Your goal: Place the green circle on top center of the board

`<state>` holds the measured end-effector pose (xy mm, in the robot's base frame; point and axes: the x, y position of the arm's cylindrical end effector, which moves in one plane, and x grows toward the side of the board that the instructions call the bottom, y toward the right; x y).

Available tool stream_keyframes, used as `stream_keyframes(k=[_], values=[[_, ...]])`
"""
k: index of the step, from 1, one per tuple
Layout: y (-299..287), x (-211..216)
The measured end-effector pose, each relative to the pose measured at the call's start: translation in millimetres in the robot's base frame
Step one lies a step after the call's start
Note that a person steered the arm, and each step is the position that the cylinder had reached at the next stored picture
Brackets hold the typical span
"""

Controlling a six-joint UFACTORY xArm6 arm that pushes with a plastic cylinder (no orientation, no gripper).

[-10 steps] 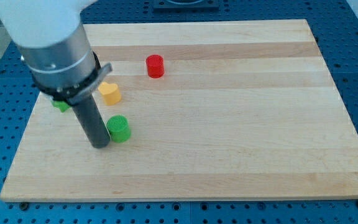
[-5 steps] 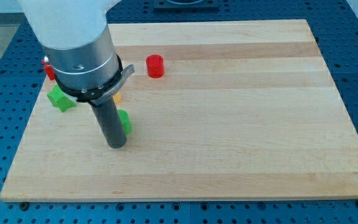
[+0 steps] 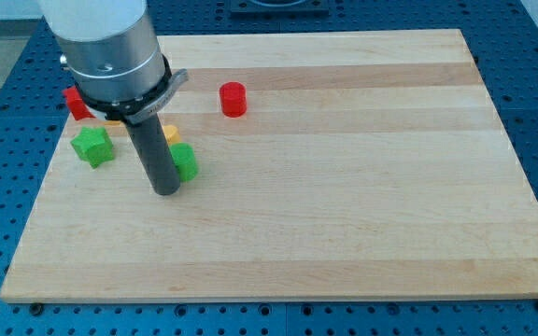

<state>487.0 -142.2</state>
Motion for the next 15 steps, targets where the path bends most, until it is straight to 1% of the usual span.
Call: stream_keyframes(k=[2, 3, 5, 6, 9, 12, 13, 14, 15], values=[[0.0, -26.5], [10.6, -43.7], [62.1, -67.0], [73.8, -87.8], [83.8, -140.8], [34.5, -135.6], [5.9, -136.2], [-10.8, -151.7], [-11.9, -168.1]])
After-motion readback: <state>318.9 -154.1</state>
